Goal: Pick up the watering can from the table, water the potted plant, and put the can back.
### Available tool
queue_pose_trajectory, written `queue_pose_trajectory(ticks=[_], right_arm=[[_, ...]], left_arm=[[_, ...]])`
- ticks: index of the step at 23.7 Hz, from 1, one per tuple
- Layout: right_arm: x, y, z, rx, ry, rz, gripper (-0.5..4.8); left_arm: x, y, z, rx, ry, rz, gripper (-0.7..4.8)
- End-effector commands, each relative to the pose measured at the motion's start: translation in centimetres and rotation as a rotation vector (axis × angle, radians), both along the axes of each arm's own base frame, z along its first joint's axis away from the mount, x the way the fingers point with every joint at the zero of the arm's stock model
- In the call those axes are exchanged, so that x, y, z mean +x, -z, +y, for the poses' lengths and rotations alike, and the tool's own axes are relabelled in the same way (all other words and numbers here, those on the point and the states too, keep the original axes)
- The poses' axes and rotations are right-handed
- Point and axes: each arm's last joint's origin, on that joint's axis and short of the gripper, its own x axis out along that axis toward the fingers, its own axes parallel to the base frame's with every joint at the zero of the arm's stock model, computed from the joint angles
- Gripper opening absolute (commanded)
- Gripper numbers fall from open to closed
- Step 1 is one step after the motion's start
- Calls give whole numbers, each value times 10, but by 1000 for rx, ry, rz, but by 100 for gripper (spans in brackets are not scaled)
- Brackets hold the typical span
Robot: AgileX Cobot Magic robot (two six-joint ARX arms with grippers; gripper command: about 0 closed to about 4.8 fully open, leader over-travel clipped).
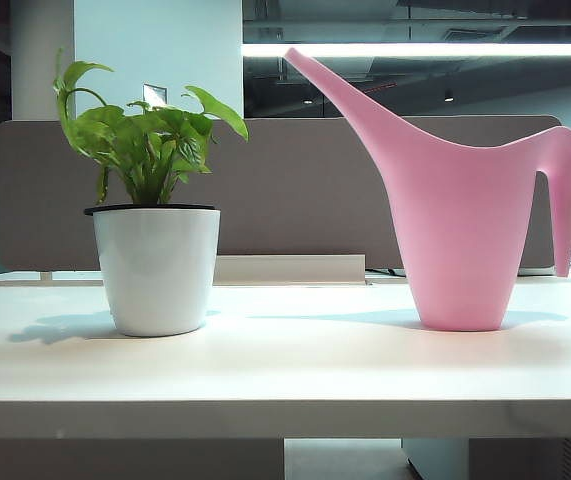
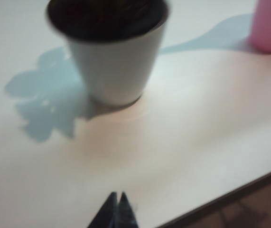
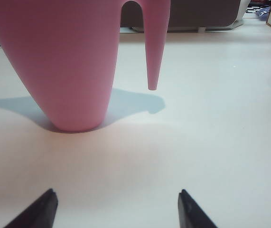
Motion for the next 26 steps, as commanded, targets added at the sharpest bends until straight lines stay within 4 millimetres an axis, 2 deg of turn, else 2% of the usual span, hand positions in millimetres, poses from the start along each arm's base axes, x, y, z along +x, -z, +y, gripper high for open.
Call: queue_pose_trajectory(ticks=[1, 6, 9, 23, 26], right_arm=[[0, 2, 0, -1, 1, -3, 350], [0, 2, 0, -1, 1, -3, 350], [0, 2, 0, -1, 0, -3, 350], [0, 1, 0, -1, 0, -5, 350], [1, 1, 0, 0, 7, -13, 333]], left_arm=[[1, -25, -9, -19, 69, -51, -5], [0, -53, -20, -49, 155, -111, -5], [-2, -59, -21, -58, 169, -129, -5], [-2, -60, -21, -56, 168, -126, -5], [-2, -60, -21, -56, 168, -126, -5]])
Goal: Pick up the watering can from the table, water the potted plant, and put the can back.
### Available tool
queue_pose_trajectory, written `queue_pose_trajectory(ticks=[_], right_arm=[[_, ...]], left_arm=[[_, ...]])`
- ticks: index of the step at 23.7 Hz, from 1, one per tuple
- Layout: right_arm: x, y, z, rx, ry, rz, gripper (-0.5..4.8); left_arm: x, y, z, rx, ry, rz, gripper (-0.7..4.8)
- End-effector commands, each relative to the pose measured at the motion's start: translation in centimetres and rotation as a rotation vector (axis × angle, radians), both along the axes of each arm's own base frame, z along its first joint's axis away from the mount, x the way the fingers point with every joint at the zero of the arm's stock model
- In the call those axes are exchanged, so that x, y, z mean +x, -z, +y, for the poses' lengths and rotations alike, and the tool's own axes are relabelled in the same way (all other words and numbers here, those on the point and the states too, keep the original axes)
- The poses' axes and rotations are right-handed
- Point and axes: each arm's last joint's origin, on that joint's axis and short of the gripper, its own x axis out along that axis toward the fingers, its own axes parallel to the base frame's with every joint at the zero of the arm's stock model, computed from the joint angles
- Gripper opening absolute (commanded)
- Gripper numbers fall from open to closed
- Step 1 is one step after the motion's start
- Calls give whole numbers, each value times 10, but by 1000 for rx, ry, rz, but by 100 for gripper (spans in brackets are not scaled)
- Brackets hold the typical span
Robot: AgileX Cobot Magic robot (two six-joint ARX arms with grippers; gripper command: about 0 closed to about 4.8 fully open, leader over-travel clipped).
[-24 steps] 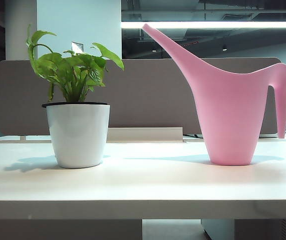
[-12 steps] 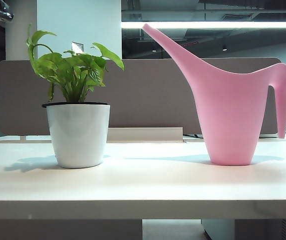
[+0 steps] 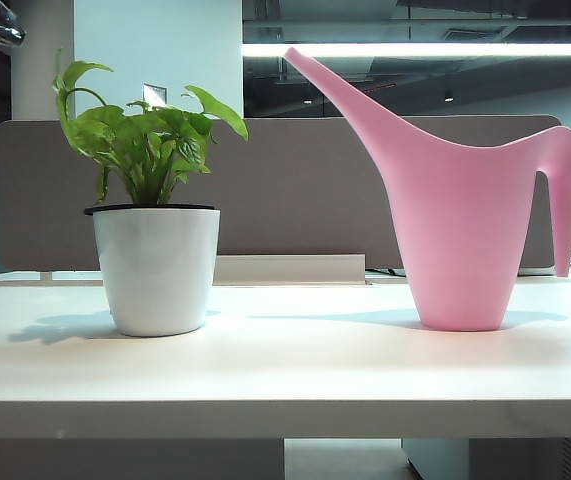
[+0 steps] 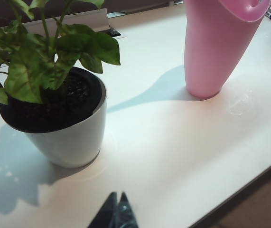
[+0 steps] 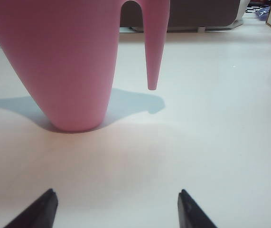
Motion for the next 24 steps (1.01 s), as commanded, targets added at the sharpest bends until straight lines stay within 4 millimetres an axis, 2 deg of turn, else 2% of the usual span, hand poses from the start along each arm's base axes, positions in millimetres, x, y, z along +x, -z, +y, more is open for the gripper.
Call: queue_pose_trajectory(ticks=[1, 7, 16, 17, 21, 22, 24], right_arm=[[1, 1, 0, 9, 0, -12, 333], [1, -2, 2, 153, -54, -31, 333], [1, -3, 3, 163, -68, -33, 333], [1, -3, 2, 162, -63, -34, 319], [1, -3, 2, 160, -49, -34, 85], [1, -3, 2, 160, -45, -34, 56], [1, -3, 2, 160, -45, -34, 45]], left_arm=[[0, -3, 0, -5, 1, -11, -5], [0, -3, 0, -5, 1, -11, -5], [0, -3, 0, -5, 1, -11, -5], [0, -3, 0, -5, 1, -11, -5], [0, -3, 0, -5, 1, -11, -5], [0, -3, 0, -5, 1, -11, -5], [0, -3, 0, -5, 1, -11, -5]])
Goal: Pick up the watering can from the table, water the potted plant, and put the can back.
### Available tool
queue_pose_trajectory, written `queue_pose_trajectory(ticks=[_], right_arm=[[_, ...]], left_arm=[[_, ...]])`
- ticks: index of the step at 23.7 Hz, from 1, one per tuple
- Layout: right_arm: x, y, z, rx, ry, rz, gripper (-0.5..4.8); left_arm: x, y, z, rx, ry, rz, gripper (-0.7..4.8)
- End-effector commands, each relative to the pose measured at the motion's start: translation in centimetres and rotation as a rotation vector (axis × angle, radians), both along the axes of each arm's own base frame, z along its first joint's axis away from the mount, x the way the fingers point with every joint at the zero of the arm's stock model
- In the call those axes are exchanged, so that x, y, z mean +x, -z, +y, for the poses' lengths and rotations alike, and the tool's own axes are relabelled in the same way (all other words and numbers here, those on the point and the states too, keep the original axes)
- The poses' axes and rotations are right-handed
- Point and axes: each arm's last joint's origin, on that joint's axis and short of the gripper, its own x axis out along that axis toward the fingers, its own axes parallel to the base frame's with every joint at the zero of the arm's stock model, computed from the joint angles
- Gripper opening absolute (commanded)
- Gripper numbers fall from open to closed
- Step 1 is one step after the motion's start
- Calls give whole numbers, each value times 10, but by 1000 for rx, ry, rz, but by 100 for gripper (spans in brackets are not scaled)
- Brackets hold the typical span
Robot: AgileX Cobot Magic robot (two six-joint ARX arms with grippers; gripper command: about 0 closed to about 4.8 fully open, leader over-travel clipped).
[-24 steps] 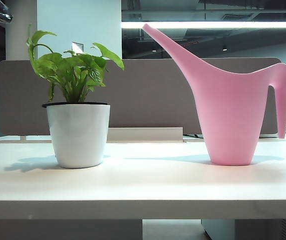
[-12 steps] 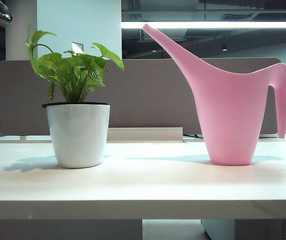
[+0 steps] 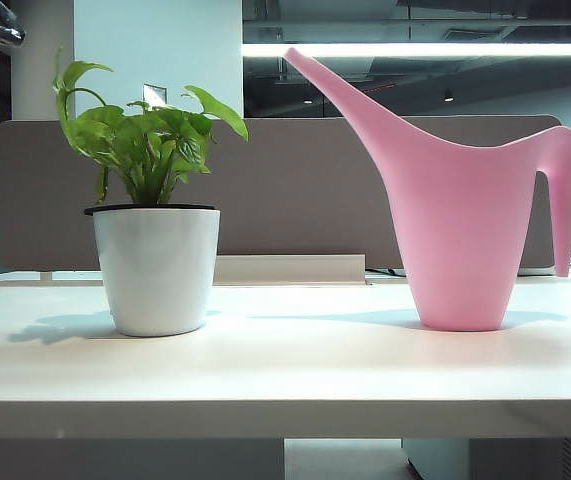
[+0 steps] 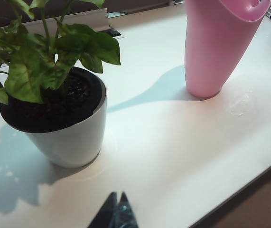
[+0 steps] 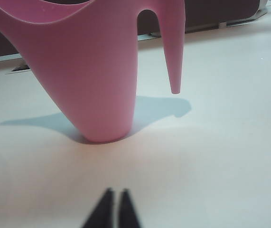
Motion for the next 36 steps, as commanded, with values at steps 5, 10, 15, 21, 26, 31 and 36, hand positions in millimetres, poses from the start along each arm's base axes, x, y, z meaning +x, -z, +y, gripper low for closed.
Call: queue_pose_trajectory(ticks=[5, 10, 15, 21, 26, 31, 36], right_arm=[[0, 1, 0, 23, 5, -1, 45], [-3, -26, -1, 93, 43, -127, -9], [-43, -130, -8, -115, 254, -405, -9], [-102, -278, -12, -257, 448, -707, -7], [-88, -386, -15, -242, 571, -785, -1], [-20, -407, -13, -266, 560, -719, -1], [43, -376, -8, -184, 348, -592, -1]], left_arm=[[0, -3, 0, -5, 1, -12, -5], [0, -3, 0, -5, 1, -12, -5], [0, -3, 0, -5, 1, -12, -5], [0, -3, 0, -5, 1, -12, -5], [0, -3, 0, -5, 1, -12, -5], [0, -3, 0, -5, 1, -12, -5], [0, -3, 0, -5, 1, -12, -5]])
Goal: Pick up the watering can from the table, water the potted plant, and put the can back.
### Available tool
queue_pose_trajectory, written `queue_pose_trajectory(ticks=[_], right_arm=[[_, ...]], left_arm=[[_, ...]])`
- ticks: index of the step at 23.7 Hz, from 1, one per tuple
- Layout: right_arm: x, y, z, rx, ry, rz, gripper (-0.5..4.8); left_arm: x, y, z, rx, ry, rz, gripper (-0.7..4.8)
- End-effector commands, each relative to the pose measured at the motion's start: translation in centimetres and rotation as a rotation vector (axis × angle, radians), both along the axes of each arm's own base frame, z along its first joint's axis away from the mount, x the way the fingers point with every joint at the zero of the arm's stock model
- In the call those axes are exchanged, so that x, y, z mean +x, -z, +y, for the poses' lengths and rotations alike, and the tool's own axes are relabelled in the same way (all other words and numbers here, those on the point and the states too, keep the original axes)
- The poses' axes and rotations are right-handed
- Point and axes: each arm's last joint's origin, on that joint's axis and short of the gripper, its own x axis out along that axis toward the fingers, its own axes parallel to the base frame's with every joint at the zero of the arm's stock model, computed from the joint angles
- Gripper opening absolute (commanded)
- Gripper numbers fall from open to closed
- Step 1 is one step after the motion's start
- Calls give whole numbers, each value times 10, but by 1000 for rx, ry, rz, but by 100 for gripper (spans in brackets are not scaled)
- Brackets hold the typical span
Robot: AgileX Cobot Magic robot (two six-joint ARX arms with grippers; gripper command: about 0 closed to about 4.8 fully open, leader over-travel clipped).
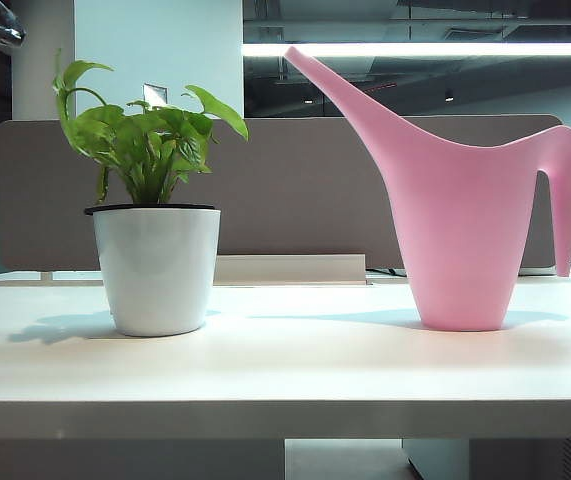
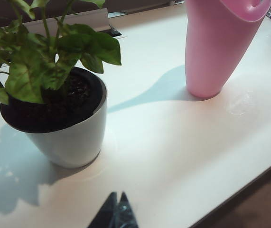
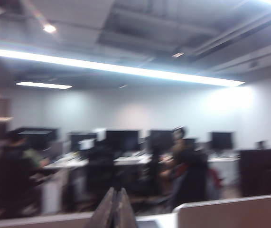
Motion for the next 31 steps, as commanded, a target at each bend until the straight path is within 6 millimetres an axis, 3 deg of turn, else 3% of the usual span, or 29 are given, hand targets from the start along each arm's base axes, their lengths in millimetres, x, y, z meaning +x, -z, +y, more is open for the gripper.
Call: queue_pose_trajectory(ticks=[1, 4, 7, 9, 11, 13, 16, 21, 29, 31], right_arm=[[43, 30, 4, 48, -166, 97, -1], [78, 76, 5, 72, -172, 207, -1], [102, 149, 3, 202, -150, 283, -1], [108, 191, 1, 238, -150, 304, -1], [108, 218, 1, 252, -149, 325, -1], [105, 262, 1, 274, -139, 400, -1], [99, 301, 2, 271, -163, 475, -1], [108, 342, 2, 270, -158, 535, 0], [140, 383, 5, 231, -196, 493, 0], [145, 391, 6, 158, -239, 546, 35]], left_arm=[[0, -3, 0, -4, 1, -10, -5], [0, -3, 0, -5, 1, -11, -5], [0, -3, 0, -4, 1, -10, -5], [0, -3, 0, -5, 1, -11, -5], [0, -3, 0, -5, 1, -12, -5], [0, -3, 0, -5, 1, -11, -5], [0, -3, 0, -5, 1, -12, -5], [0, -3, 0, -5, 1, -11, -5], [0, -3, 0, -5, 1, -11, -5], [0, -3, 0, -5, 1, -11, -5]])
